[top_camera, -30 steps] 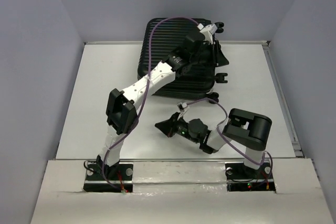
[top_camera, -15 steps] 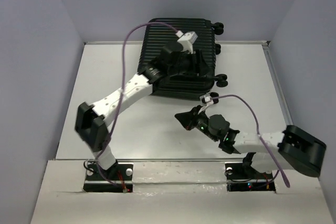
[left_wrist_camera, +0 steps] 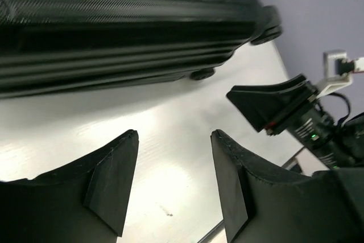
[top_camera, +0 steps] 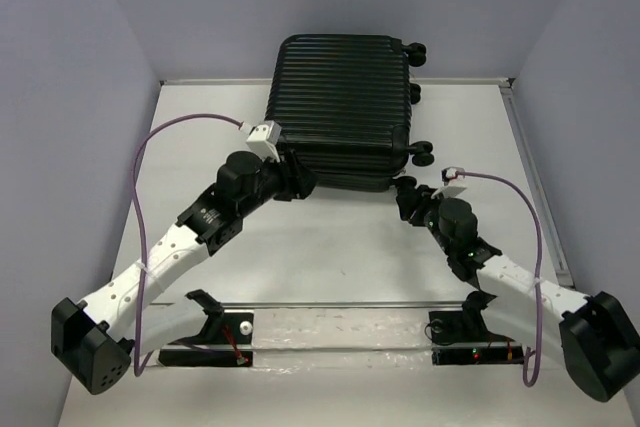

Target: Pack the luggage

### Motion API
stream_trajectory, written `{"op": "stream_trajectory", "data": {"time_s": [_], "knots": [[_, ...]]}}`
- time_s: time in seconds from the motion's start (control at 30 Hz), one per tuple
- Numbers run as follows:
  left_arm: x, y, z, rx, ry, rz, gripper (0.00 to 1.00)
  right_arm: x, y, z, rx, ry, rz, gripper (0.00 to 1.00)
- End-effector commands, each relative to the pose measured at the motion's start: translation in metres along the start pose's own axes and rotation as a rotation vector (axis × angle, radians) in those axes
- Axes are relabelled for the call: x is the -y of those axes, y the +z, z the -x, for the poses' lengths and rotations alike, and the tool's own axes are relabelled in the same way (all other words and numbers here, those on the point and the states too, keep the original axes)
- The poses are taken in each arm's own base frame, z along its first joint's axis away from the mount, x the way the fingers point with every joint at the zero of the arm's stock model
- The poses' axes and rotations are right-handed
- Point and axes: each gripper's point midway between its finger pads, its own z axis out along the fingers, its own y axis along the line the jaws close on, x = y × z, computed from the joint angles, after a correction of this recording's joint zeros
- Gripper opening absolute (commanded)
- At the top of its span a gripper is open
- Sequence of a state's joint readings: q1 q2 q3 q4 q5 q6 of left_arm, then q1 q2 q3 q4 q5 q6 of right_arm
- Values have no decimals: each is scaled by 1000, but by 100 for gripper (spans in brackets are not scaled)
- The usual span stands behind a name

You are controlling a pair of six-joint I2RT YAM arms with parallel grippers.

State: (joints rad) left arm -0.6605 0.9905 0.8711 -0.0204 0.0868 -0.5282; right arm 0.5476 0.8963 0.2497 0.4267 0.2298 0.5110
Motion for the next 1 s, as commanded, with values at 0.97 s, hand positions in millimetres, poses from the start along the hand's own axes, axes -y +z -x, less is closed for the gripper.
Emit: {"op": "stream_trajectory", "data": {"time_s": [0.97], "knots": [[-4,14,-45,-84,-34,-100,62,-8,50,57,287,-146,495,68]]}}
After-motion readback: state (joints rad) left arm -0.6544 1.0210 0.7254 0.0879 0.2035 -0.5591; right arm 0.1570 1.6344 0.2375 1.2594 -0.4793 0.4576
